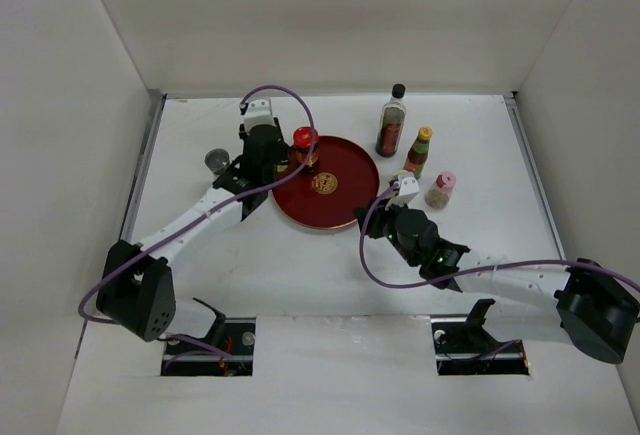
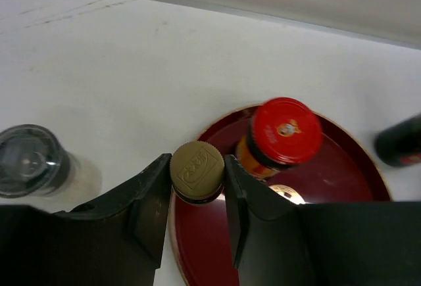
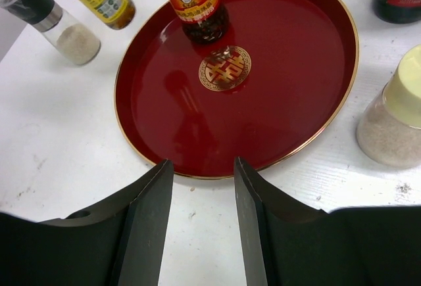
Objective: Organize the condiment bottles
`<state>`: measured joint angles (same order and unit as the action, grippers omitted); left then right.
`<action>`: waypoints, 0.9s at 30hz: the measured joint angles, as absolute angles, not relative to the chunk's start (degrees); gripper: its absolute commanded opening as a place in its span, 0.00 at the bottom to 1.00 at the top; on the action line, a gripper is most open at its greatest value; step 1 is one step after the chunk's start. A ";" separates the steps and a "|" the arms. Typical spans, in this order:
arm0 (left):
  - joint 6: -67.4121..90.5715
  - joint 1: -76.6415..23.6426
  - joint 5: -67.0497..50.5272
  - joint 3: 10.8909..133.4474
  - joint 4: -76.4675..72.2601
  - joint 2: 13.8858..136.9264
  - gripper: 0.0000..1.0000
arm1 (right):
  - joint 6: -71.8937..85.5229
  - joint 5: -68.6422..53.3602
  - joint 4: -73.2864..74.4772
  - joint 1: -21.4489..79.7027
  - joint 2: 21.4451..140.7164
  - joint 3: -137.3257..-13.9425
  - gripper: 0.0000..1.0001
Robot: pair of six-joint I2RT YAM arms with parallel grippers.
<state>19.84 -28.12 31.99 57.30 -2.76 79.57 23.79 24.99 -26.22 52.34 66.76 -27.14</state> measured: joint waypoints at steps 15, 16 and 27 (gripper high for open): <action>20.84 -35.20 31.77 54.57 -6.15 87.53 0.25 | 23.79 24.99 -26.22 52.05 66.76 -27.14 0.49; 20.88 -35.31 32.18 54.02 -7.31 87.59 0.26 | 23.79 24.99 -26.22 52.05 66.76 -27.14 0.49; 20.99 -35.81 34.54 51.11 -12.34 87.64 0.81 | 23.86 24.99 -26.22 51.96 66.76 -27.14 0.62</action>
